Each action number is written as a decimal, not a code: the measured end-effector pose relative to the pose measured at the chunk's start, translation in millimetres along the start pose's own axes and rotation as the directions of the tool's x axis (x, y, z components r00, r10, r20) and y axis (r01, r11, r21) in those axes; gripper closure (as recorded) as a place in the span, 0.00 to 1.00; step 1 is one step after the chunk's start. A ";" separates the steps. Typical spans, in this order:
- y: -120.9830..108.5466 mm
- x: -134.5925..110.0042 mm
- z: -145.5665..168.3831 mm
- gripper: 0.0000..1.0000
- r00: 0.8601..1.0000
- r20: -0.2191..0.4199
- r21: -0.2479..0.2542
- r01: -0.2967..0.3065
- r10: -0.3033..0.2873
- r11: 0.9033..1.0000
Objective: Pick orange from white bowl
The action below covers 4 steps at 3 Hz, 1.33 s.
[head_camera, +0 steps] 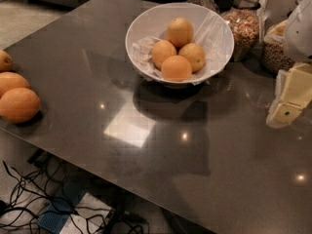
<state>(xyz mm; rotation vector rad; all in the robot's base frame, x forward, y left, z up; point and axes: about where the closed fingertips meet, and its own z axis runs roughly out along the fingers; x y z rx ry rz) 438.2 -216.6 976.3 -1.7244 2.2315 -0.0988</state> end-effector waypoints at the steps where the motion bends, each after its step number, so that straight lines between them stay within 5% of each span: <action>1: 0.0 0.0 0.0 0.00 1.000 0.000 0.000 0.000 0.000 1.000; 2: -13.0 -10.8 6.5 0.00 0.998 0.052 0.029 -0.023 0.022 0.999; 4: -73.3 -53.5 23.3 0.00 0.980 0.199 0.145 -0.028 -0.002 0.989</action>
Offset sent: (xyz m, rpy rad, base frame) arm 0.0444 0.0188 -0.0068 0.1303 -0.0835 -0.0389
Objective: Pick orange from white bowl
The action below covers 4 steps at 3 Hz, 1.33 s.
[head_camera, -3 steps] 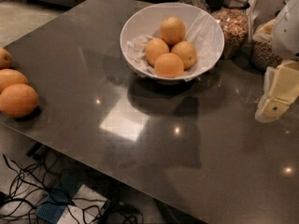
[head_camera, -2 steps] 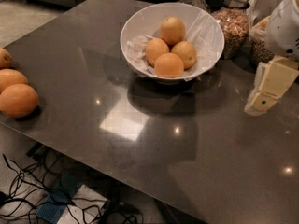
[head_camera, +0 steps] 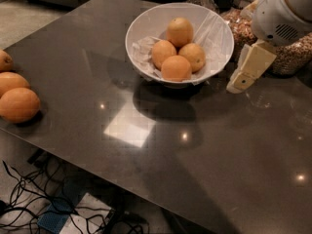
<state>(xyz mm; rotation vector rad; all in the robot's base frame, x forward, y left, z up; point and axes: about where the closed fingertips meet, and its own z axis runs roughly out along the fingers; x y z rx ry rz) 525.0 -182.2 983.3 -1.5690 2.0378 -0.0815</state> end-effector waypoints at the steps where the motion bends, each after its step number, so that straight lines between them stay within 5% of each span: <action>1: 0.0 0.0 0.0 0.00 1.000 0.000 0.000 0.000 0.000 1.000; 2: -13.2 -4.8 19.1 0.00 0.997 0.047 0.029 -0.064 0.062 0.998; 4: -71.1 -32.2 61.7 0.00 0.950 0.232 0.096 -0.238 0.211 0.966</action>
Offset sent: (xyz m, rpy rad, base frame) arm 0.0682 0.0127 -0.0275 0.2066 -0.0802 -0.1591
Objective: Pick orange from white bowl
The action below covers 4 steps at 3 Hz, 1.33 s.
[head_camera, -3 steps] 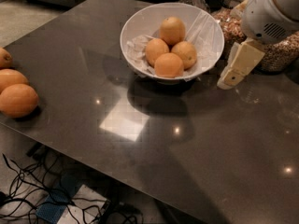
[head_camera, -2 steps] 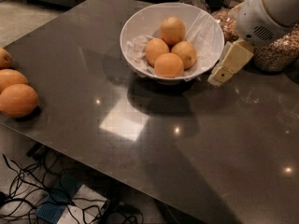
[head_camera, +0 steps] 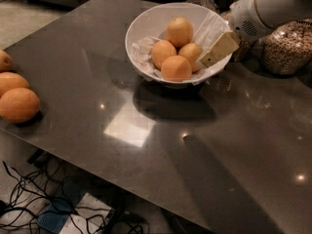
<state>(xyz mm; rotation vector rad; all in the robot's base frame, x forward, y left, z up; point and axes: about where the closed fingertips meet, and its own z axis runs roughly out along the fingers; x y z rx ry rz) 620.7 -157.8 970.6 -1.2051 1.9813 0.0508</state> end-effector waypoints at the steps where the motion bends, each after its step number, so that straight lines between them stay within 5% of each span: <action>1: 0.0 0.0 0.0 0.00 1.000 0.000 0.000 0.000 0.000 1.000; 3: -10.7 -31.0 51.6 0.00 0.985 0.142 0.009 -0.103 0.100 0.995; 4: -19.8 -53.2 75.1 0.00 0.960 0.207 0.028 -0.197 0.187 0.980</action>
Offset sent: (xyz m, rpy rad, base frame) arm 0.0360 0.0206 -0.0210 0.1785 -0.0492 -0.0465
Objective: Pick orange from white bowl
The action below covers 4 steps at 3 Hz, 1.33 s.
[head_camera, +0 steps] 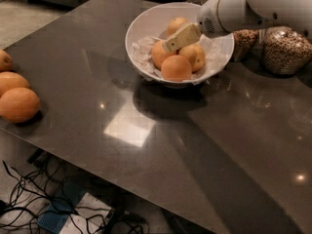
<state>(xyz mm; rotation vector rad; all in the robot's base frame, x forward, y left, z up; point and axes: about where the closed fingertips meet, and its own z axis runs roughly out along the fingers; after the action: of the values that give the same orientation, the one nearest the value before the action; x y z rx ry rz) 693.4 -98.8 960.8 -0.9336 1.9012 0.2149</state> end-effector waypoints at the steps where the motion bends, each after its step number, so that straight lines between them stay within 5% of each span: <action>1: -9.5 -6.2 18.6 0.00 0.996 0.027 0.064 -0.085 0.083 0.994; 2: -9.3 -6.2 19.2 0.00 0.996 0.027 0.064 -0.085 0.083 0.994; 4: -33.4 -5.5 48.6 0.00 0.996 -0.007 0.190 -0.084 0.087 0.978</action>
Offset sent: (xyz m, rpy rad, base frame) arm 0.0175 0.0042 -0.0027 0.0415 -0.0095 -0.0744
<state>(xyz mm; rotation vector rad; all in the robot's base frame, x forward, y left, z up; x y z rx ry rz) 751.0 -94.3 948.2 -0.7284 1.9396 0.0753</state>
